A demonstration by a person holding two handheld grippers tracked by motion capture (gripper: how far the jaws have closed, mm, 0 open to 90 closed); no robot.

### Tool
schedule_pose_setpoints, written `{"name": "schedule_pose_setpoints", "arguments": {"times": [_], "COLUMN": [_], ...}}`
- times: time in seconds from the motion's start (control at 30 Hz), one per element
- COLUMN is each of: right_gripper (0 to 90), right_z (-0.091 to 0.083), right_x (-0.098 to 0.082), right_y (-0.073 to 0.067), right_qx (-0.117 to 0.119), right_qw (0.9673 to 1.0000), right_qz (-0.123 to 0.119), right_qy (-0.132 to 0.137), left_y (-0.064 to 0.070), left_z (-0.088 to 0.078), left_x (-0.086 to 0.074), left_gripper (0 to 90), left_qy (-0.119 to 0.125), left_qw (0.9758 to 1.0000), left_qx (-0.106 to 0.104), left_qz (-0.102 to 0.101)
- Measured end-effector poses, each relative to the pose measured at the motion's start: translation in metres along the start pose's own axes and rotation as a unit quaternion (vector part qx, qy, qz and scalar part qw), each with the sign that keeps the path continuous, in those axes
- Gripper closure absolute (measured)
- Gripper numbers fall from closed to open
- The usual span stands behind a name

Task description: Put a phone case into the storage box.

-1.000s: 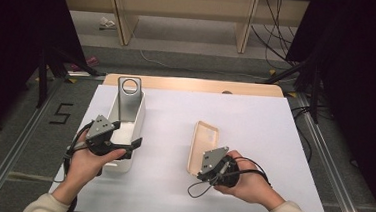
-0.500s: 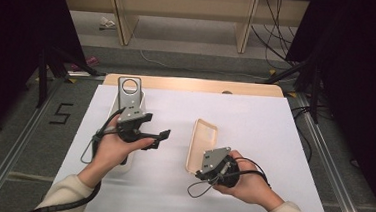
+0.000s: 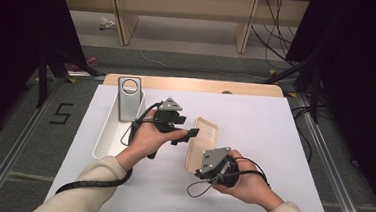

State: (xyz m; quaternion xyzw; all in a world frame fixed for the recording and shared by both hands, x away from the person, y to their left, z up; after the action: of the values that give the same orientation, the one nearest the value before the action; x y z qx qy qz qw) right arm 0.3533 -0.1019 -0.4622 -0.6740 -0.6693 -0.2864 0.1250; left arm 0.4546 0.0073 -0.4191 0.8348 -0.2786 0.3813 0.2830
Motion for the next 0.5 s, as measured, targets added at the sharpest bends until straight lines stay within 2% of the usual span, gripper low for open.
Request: {"name": "schedule_pose_setpoints", "arguments": {"times": [0.23, 0.5], "right_gripper": [88.3, 88.3], "right_z": [-0.001, -0.001], "right_x": [0.001, 0.003], "right_y": [-0.001, -0.001], "right_qx": [0.0, -0.003], "right_qw": [1.0, 1.0], "right_qz": [-0.003, -0.009], "right_qy": [0.001, 0.0], "left_y": [-0.001, -0.003], "left_z": [0.017, 0.024], "left_x": [0.004, 0.002], "left_gripper": [46.1, 58.7], "left_qy": [-0.026, -0.046], "left_qw": [0.9993, 0.9976], "left_qx": [0.014, 0.021], "left_qz": [-0.022, -0.048]}}
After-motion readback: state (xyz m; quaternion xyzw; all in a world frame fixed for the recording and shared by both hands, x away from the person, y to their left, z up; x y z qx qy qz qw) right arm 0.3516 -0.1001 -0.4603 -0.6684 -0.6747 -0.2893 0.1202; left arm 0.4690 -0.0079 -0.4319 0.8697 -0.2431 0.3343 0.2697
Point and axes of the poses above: each handheld gripper's, and its own axes: z roughly forward along the jaws, x roughly out of its top, y roughly to its right, the point moved 7 cm from there along z, roughly forward along the jaws, and after that the axes turned 5 degrees about -z, right-handed, at the moved point
